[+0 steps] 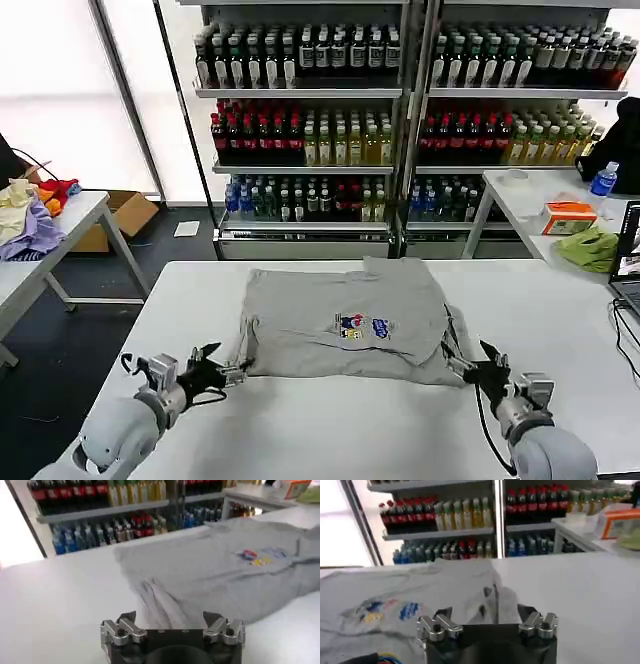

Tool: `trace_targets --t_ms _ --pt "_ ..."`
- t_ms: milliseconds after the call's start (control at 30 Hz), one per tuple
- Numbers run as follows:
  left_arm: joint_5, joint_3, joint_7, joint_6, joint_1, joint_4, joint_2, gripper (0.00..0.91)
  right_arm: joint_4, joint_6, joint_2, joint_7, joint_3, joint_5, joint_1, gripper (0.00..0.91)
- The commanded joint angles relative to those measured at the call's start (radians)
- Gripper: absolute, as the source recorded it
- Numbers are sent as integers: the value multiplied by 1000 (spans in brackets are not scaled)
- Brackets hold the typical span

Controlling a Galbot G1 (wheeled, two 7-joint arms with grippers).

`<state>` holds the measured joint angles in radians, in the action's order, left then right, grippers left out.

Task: Fold and organize the clothes.

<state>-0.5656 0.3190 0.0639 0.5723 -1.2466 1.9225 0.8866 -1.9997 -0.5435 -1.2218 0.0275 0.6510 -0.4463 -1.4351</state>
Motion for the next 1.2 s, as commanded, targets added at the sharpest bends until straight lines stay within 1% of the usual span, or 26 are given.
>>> trace_targets --t_ms 33,67,100,133,167,300,467,667,833,1000,1033,1067,1200 --pt "56 -2 -3 1 -62 -16 58 564 -30 -16 -18 53 8 12 -71 0" --pt "52 0 0 1 -52 -20 61 312 -24 -19 -19 53 -7 12 -60 0" --pt "47 1 2 0 -49 -23 61 191 -18 -21 -18 57 -17 14 -51 0" --pt "34 3 3 1 -41 -24 61 50 -8 -28 -17 65 -35 15 -33 0" --pt "24 3 2 1 -38 -24 60 10 -3 -30 -16 67 -43 13 -26 0" --pt "12 8 8 0 -20 -40 63 10 33 -24 -18 79 -80 17 3 0" --pt "-24 18 11 -9 -19 -47 64 10 26 -22 -19 81 -84 16 -1 0" --pt "-38 25 15 -48 -20 -76 78 10 41 -15 -14 69 -80 18 -4 0" --pt "-49 30 13 -63 -33 -66 71 10 43 -7 -5 56 -79 15 3 0" --pt "-58 57 11 -64 -78 -42 58 10 22 1 29 21 -78 4 -10 0" --pt "-58 65 10 -64 -91 -28 59 10 21 7 33 22 -79 3 -13 0" --pt "-58 79 5 -61 -113 -16 64 10 14 30 40 34 -82 5 -22 0" --pt "-59 167 8 -45 -231 64 73 10 -43 46 77 27 -77 -13 -84 0"
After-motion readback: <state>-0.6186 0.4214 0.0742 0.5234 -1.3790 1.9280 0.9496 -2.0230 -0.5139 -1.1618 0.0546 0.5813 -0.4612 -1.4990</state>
